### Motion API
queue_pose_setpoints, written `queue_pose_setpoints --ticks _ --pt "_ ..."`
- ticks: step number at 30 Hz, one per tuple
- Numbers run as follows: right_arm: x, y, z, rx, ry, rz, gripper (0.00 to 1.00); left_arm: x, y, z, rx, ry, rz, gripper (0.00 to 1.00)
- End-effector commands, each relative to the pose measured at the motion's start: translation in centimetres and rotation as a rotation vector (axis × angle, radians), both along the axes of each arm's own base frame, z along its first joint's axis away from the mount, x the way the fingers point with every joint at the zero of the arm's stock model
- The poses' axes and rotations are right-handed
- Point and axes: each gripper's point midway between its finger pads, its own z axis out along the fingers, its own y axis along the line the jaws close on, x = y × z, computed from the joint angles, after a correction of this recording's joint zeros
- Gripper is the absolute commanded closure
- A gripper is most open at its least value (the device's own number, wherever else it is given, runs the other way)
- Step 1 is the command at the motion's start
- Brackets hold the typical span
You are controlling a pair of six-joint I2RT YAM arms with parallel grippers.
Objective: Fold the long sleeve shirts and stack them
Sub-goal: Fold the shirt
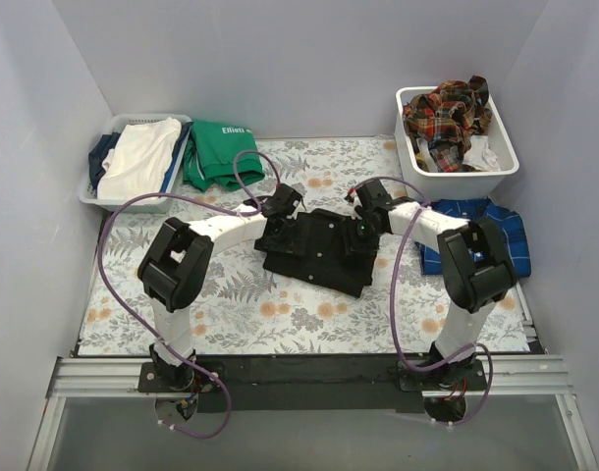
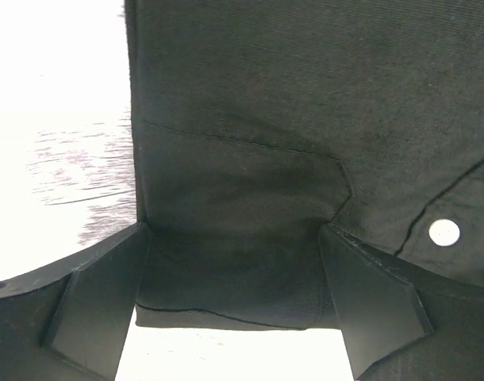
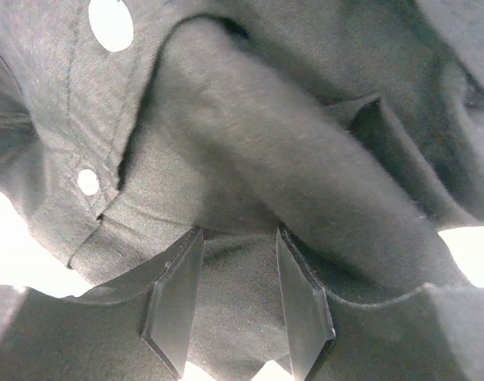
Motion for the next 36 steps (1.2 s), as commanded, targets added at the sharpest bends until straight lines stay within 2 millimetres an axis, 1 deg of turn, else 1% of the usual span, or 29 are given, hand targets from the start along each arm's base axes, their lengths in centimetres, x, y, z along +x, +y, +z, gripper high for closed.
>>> queue_pose_setpoints --ticks 1,3,4,5,7,9,12,13,15,16,17,18,19,20,21,22,23,24,26,27,28,29,30,31,32,33,34,35,36 --pt "4.0 2.7 -0.9 0.053 -0.037 0.119 0.5 -3.4 8.6 -5.1 0.374 0.108 0.131 0.11" --pt "5.2 3.7 -0.9 0.068 -0.037 0.152 0.51 -4.5 9.6 -5.3 0.402 0.129 0.151 0.11" --pt "5.0 4.0 -1.8 0.06 -0.008 0.184 0.52 -4.7 9.9 -5.3 0.411 0.128 0.176 0.1" --pt "6.5 4.8 -0.7 0.072 -0.049 0.203 0.52 -5.0 10.2 -5.3 0.413 0.136 0.184 0.1" --pt "7.0 5.2 -0.5 0.062 -0.063 0.23 0.52 -5.3 10.2 -5.0 0.401 0.14 0.209 0.1" --pt "8.1 5.4 0.7 0.058 -0.11 0.229 0.52 -4.8 10.1 -4.1 0.382 0.118 0.222 0.09" --pt "9.4 5.3 3.7 0.055 -0.193 0.206 0.52 -2.9 9.0 -1.8 0.342 0.063 0.231 0.07" --pt "9.7 5.4 5.3 0.066 -0.227 0.193 0.51 -1.4 8.1 -0.1 0.307 0.021 0.233 0.07" --pt "10.2 5.6 7.4 0.082 -0.277 0.181 0.51 -0.1 7.6 1.8 0.297 -0.016 0.236 0.06" --pt "10.4 5.6 9.0 0.091 -0.317 0.172 0.5 0.6 7.2 2.7 0.285 -0.036 0.234 0.06" --pt "10.7 5.4 9.8 0.093 -0.337 0.152 0.49 2.0 6.4 4.5 0.254 -0.081 0.234 0.06" --pt "11.0 5.4 10.6 0.096 -0.36 0.143 0.48 2.3 6.3 5.2 0.249 -0.09 0.233 0.05" --pt "11.1 5.2 12.0 0.104 -0.389 0.128 0.38 2.8 6.0 6.0 0.239 -0.106 0.235 0.05" --pt "11.3 4.8 12.4 0.104 -0.396 0.101 0.33 3.7 5.6 7.3 0.218 -0.131 0.241 0.05" --pt "11.5 4.5 12.8 0.108 -0.403 0.086 0.3 4.0 5.8 7.8 0.211 -0.133 0.245 0.04" --pt "11.5 4.2 13.1 0.116 -0.403 0.073 0.23 4.3 5.6 8.3 0.197 -0.137 0.247 0.05" --pt "11.7 3.5 13.1 0.124 -0.394 0.054 0.21 4.5 5.6 8.6 0.19 -0.137 0.25 0.04" --pt "11.4 3.4 12.9 0.149 -0.37 0.052 0.19 4.9 5.6 9.2 0.168 -0.141 0.262 0.04" --pt "11.2 2.3 11.6 0.156 -0.331 0.035 0.15 5.2 5.6 9.8 0.137 -0.14 0.27 0.04" --pt "10.8 2.3 11.1 0.172 -0.308 0.045 0.14 5.3 5.5 10.0 0.088 -0.123 0.28 0.03" --pt "10.1 2.0 10.0 0.182 -0.282 0.048 0.13 5.4 5.6 10.0 0.061 -0.111 0.288 0.03" --pt "10.0 1.6 9.5 0.193 -0.27 0.044 0.13 5.5 5.7 10.0 0.032 -0.096 0.294 0.03" --pt "9.4 1.6 8.9 0.214 -0.248 0.05 0.12 5.8 6.5 9.9 0.005 -0.085 0.321 0.03" --pt "9.0 1.5 8.5 0.227 -0.236 0.051 0.12 5.6 6.2 9.8 -0.038 -0.06 0.32 0.03" --pt "8.4 1.2 7.3 0.234 -0.216 0.049 0.12 5.7 6.5 9.8 -0.059 -0.054 0.326 0.03" --pt "8.0 1.2 7.0 0.254 -0.205 0.054 0.12 6.2 7.0 10.2 -0.085 -0.065 0.345 0.03" --pt "7.7 1.2 6.4 0.258 -0.195 0.057 0.12 6.0 7.2 9.8 -0.103 -0.046 0.347 0.03" --pt "7.4 1.0 5.6 0.256 -0.188 0.053 0.12 6.0 7.3 9.8 -0.111 -0.046 0.349 0.03" --pt "7.2 1.0 5.2 0.263 -0.181 0.055 0.12 6.3 7.8 9.9 -0.118 -0.05 0.36 0.03"
